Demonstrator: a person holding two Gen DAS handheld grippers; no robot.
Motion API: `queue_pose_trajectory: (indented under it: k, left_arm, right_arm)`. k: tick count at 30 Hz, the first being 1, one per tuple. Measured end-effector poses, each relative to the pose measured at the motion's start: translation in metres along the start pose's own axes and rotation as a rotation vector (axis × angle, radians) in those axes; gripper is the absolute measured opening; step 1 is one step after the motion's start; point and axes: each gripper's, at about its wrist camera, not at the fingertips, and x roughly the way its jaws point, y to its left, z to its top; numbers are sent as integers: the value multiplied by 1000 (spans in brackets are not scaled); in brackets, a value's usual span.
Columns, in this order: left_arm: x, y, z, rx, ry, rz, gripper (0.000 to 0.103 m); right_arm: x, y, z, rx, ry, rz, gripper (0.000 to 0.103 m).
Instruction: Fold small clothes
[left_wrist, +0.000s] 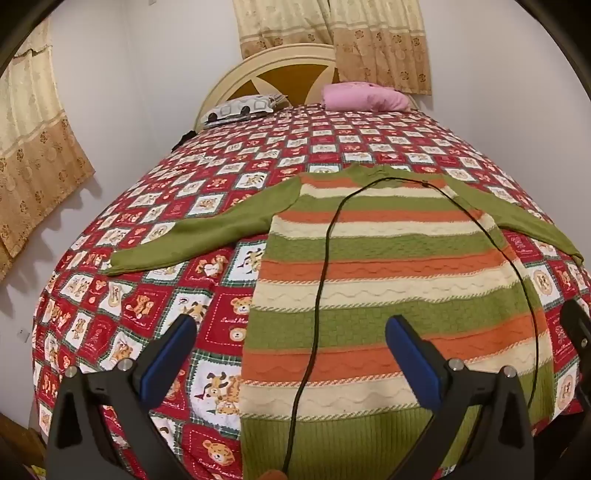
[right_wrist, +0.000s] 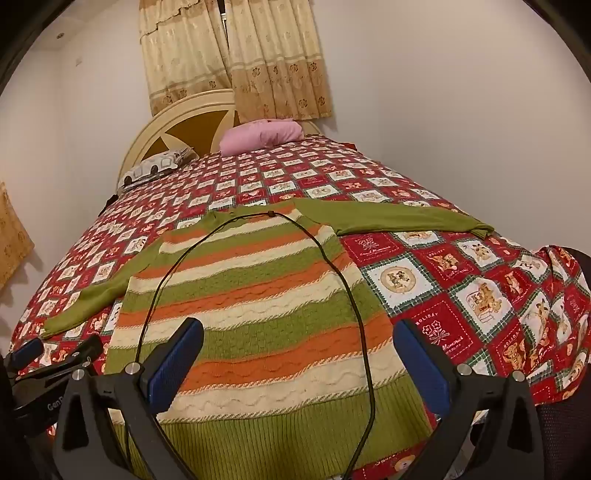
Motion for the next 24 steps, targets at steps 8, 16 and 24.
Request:
queue_pose_trajectory:
  k: [8,16,24]
  left_arm:
    - [4,7,1,-5,19,7,103]
    - [7,7,-4,-16,37,21,103]
    - [12,6,-3,-9,45,14,103]
  right_arm:
    - [6,2,-4,-4,20,-14,102]
    - [13,0,-5,-7,50,2,102]
    - [17,6,-6,-15,68,9,102]
